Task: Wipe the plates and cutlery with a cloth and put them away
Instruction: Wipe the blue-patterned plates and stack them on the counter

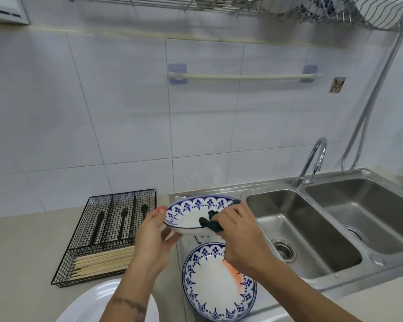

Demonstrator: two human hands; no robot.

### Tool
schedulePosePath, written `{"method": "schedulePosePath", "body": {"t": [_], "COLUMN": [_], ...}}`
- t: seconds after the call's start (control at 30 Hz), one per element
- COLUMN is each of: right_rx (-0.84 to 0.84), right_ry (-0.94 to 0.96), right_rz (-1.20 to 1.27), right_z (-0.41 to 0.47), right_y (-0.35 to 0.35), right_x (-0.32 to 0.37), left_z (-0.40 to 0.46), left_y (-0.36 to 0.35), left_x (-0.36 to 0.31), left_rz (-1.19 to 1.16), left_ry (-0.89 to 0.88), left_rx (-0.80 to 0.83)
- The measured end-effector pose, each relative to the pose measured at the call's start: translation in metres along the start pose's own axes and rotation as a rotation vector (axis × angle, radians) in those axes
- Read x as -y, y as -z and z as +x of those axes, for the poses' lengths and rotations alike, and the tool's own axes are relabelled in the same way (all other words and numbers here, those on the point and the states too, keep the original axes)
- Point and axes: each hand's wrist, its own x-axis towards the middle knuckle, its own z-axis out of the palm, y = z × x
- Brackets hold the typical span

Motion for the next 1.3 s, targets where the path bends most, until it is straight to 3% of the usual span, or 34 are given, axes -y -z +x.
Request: {"method": "schedulePosePath", "body": {"t": [0.07,0.17,0.27,0.33,0.4,0.5,0.6,0.7,0.9,1.07,1.3], "right_rx": [0.06,0.18,0.247,0.265,0.256,0.056,-0.154,-0.232,-0.229,-0.264,-0.155], "right_ry": [-0.018,-0.129,-0.179,-0.184,-0.215,-0.294,-0.4,-0.354,-0.154,-0.426,-0.49], "right_rz": [0.024,0.177,0.308,0.358,0.426,0.536,0.47,0.365,0.235,0.188,0.458], "right_z": [-0.003,-0.003,0.004,0.007,0.01,0.014,0.006,-0.007,-0.007,0.014,0.04], "right_y": [0.011,0.028,0.038,0.042,0.044,0.04,0.028,0.018,0.011,0.021,0.019], "right_x": [-0.003,-0.008,-0.013,-0.016,-0.019,-0.025,-0.026,-0.006,-0.001,-0.032,-0.047], "left_z": [-0.009,-0.015,-0.021,-0.021,-0.023,-0.028,-0.031,-0.031,-0.031,-0.028,-0.023], "left_y": [0.022,0.036,0.019,0.012,0.007,-0.006,-0.019,-0.031,-0.048,-0.051,-0.061], "left_x": [0.0,-0.007,-0.009,-0.008,-0.008,-0.004,0.002,0.001,-0.001,0.0,-0.006], "left_rz": [0.391,1.102,1.291,1.245,1.087,0.74,0.51,0.346,0.262,0.245,0.163], "left_ry": [-0.223,-0.742,-0.892,-0.947,-0.887,-0.698,-0.565,-0.442,-0.334,-0.277,-0.265], "left_rx": [0.166,0.446,0.546,0.55,0.521,0.473,0.417,0.34,0.276,0.241,0.21]}}
